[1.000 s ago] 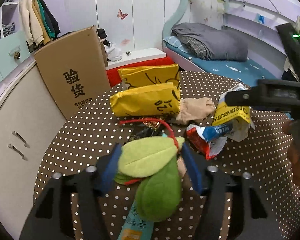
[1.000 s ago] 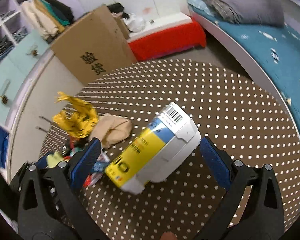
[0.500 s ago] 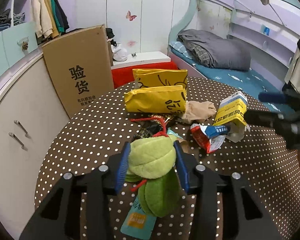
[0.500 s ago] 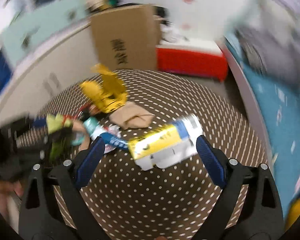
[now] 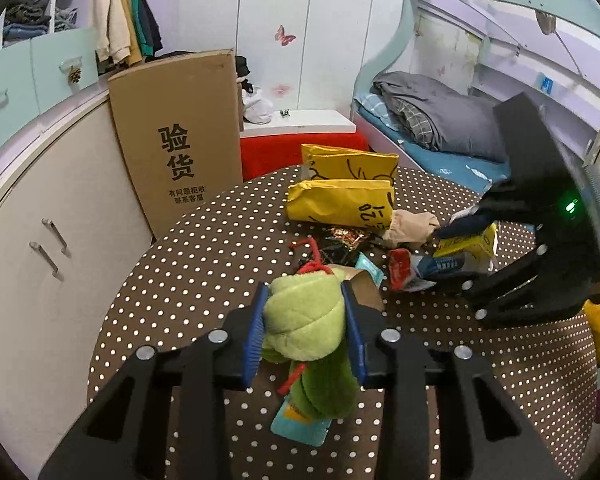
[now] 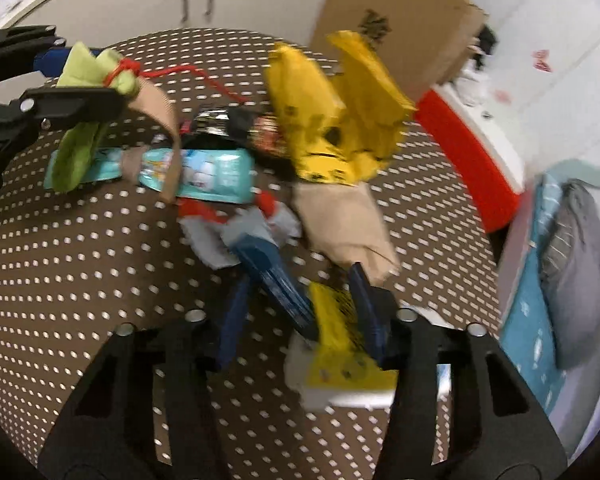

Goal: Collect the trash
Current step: 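Lift the green plush toy with the left gripper and carry it toward the bin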

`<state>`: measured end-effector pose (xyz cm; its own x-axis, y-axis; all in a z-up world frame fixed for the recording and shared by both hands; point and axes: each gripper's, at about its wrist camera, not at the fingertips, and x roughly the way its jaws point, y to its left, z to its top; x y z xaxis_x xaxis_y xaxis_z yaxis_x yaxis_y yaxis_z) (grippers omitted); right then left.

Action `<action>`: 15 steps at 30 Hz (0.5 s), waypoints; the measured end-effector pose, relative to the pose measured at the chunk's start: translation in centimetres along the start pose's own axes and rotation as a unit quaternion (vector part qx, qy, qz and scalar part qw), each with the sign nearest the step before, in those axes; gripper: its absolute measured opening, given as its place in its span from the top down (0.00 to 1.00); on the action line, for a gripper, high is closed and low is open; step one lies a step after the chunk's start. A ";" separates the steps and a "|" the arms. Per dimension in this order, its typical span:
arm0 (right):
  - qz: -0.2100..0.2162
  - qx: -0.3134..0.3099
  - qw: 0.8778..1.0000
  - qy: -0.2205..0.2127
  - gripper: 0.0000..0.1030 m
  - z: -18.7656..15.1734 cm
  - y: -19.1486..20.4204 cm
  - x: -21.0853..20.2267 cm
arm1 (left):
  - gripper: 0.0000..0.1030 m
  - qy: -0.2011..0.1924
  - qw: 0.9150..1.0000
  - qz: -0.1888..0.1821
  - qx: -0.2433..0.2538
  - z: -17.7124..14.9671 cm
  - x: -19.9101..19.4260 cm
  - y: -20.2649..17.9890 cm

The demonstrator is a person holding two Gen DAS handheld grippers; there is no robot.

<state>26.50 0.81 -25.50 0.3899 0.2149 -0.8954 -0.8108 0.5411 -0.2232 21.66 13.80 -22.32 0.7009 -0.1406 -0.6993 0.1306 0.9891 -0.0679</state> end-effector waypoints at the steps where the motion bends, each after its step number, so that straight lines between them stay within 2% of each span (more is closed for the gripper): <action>1: 0.014 0.004 1.000 -0.004 0.76 -0.1 -0.1 0.0 | 0.69 -0.001 1.000 0.000 -0.002 0.0 -0.1 0.1; 4: 0.036 0.035 0.998 -0.024 0.84 -0.2 -0.4 -0.7 | 0.71 -0.007 1.000 0.003 -0.005 0.0 -0.9 0.3; 6: 0.067 0.069 0.994 -0.054 0.84 -0.5 -0.8 -2.3 | 0.71 -0.012 1.000 0.002 -0.008 0.1 -1.5 0.4; 12: 0.136 0.149 0.971 -0.130 0.84 -2.8 -2.1 -7.1 | 0.72 -0.034 0.999 -0.002 -0.016 0.4 -3.6 -0.1; 15: 0.171 0.184 0.953 -0.169 0.84 -4.1 -3.1 -9.4 | 0.73 -0.051 0.998 -0.014 -0.023 0.8 -5.1 -0.8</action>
<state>23.55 -6.16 -18.02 0.2997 0.6449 -0.7031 -0.7312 0.6286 0.2649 18.56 13.65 -18.12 0.7650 -0.1704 -0.6211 0.1208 0.9852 -0.1215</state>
